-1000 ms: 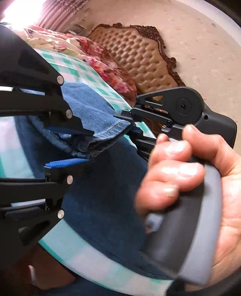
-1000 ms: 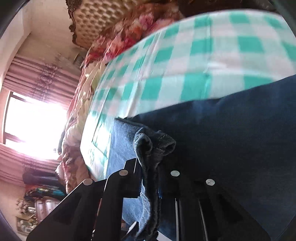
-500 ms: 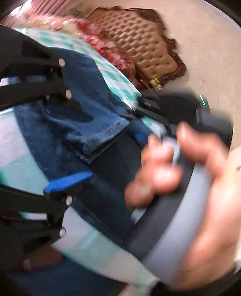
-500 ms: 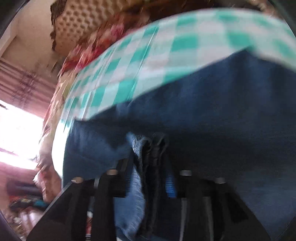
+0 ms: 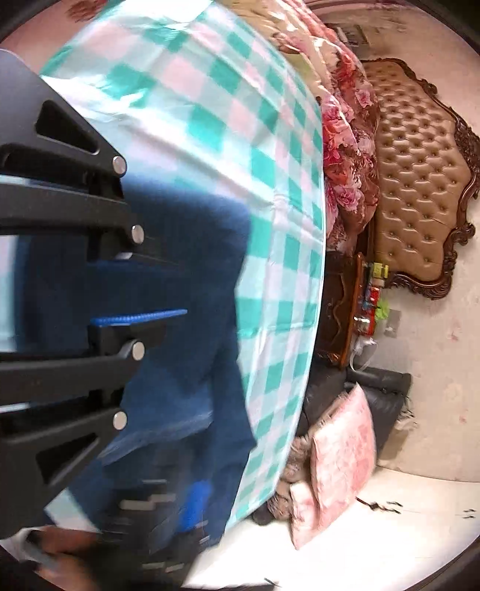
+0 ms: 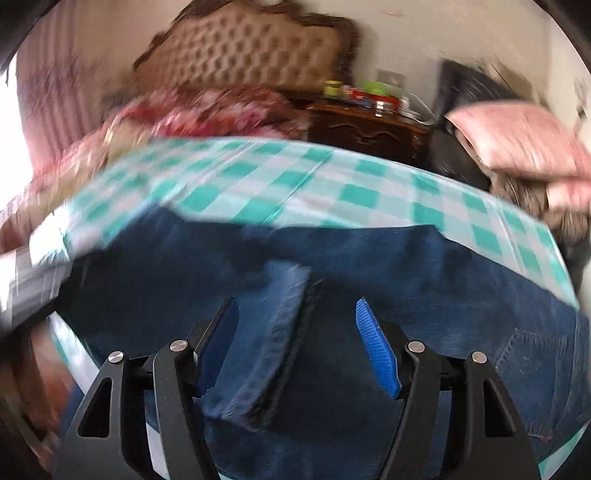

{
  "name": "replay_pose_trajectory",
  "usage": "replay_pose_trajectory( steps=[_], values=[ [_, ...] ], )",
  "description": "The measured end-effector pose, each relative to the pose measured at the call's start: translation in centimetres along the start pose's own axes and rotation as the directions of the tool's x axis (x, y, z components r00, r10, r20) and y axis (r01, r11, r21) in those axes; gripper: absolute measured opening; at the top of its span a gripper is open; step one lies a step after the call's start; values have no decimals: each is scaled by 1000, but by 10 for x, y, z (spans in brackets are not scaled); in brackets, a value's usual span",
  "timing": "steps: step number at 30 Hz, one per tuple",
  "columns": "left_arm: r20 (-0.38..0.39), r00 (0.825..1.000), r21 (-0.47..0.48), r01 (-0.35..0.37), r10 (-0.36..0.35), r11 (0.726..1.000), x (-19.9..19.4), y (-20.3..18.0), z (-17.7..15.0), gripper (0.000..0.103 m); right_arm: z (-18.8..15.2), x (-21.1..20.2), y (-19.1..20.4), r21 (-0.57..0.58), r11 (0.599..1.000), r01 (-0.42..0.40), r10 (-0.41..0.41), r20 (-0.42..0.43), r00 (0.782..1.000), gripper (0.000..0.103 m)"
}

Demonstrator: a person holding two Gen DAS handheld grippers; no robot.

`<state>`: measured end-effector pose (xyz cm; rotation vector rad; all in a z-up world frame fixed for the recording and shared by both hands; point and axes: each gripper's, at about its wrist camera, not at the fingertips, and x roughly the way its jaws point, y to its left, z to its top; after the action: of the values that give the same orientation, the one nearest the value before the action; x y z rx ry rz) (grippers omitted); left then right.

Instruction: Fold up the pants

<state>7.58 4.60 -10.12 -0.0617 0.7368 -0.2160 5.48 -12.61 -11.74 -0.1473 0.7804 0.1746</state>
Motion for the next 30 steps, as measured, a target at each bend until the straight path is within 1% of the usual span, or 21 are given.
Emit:
replay_pose_trajectory(
  steps=[1, 3, 4, 5, 6, 7, 8, 9, 10, 11, 13, 16, 18, 19, 20, 24, 26, 27, 28, 29, 30],
  values=[
    [-18, 1000, 18, 2, -1, 1000, 9, 1, 10, 17, -5, 4, 6, -21, 1000, 19, -19, -13, 1000, 65],
    [-94, 995, 0, 31, -31, 1000, 35, 14, 26, 18, -11, 13, 8, -31, 998, 48, -49, -45, 998, 65],
    [-145, 989, -29, -8, 4, 1000, 55, 31, 34, 18, -17, 21, 9, -35, 997, 67, -70, -82, 994, 64],
    [-207, 978, -56, -55, 42, 997, 70, 46, 34, 11, -22, 28, 7, -36, 996, 79, -83, -119, 989, 63],
    [-261, 964, -101, -69, 40, 993, 84, 61, 33, 9, -27, 35, 1, -11, 998, 66, -67, -146, 987, 63],
    [-280, 960, -164, -70, 22, 984, 91, 76, 31, 5, -30, 34, -3, 17, 999, 49, -46, -135, 990, 63],
    [-277, 961, -225, -60, -5, 973, 93, 87, 29, 4, -32, 35, -8, 43, 999, 30, -24, -140, 990, 63],
    [-257, 966, -252, -41, -26, 967, 90, 93, 27, 4, -32, 36, -9, 43, 999, 24, -18, -141, 990, 64],
    [-211, 977, -231, -46, -4, 972, 78, 91, 28, 5, -33, 34, -7, 31, 999, 30, -25, -139, 990, 64],
    [-162, 987, -207, -45, 11, 977, 64, 85, 27, 11, -34, 33, -4, 12, 999, 42, -40, -135, 990, 65],
    [-96, 995, -223, 13, -36, 975, 40, 79, 20, 14, -33, 32, 0, -19, 998, 63, -65, -128, 990, 65],
    [-71, 997, -265, -23, 4, 964, 17, 80, -7, 14, -32, 31, 2, -31, 997, 75, -79, -126, 989, 65],
    [-108, 994, -287, -55, 25, 956, 20, 80, -24, 17, -34, 31, 0, -16, 996, 83, -84, -124, 989, 69],
    [-149, 988, -287, -89, 47, 954, 26, 83, -36, 19, -33, 33, -1, -12, 996, 87, -87, -124, 988, 72],
    [-158, 986, -288, -98, 53, 953, 27, 84, -41, 16, -33, 33, -1, -10, 996, 90, -91, -125, 988, 72],
    [-79, 991, -276, -128, 110, 953, -4, 78, -39, 17, -31, 33, 1, -29, 994, 107, -110, -134, 985, 75],
    [-39, 994, -250, -105, 98, 963, -17, 71, -39, 19, -31, 33, 0, -21, 994, 111, -113, -141, 983, 79],
    [-34, 994, -224, -106, 101, 969, -20, 66, -40, 22, -31, 33, -1, -18, 993, 117, -118, -142, 983, 82],
    [-60, 992, -198, -120, 110, 973, -18, 61, -43, 35, -31, 34, -2, -9, 992, 129, -129, -140, 982, 85],
    [-109, 989, -190, -124, 105, 974, -11, 61, -48, 39, -31, 34, -4, 0, 991, 133, -132, -139, 981, 87],
    [-150, 984, -210, -126, 96, 969, -5, 65, -56, 39, -31, 34, -5, 6, 991, 134, -131, -140, 981, 88]
  ],
)
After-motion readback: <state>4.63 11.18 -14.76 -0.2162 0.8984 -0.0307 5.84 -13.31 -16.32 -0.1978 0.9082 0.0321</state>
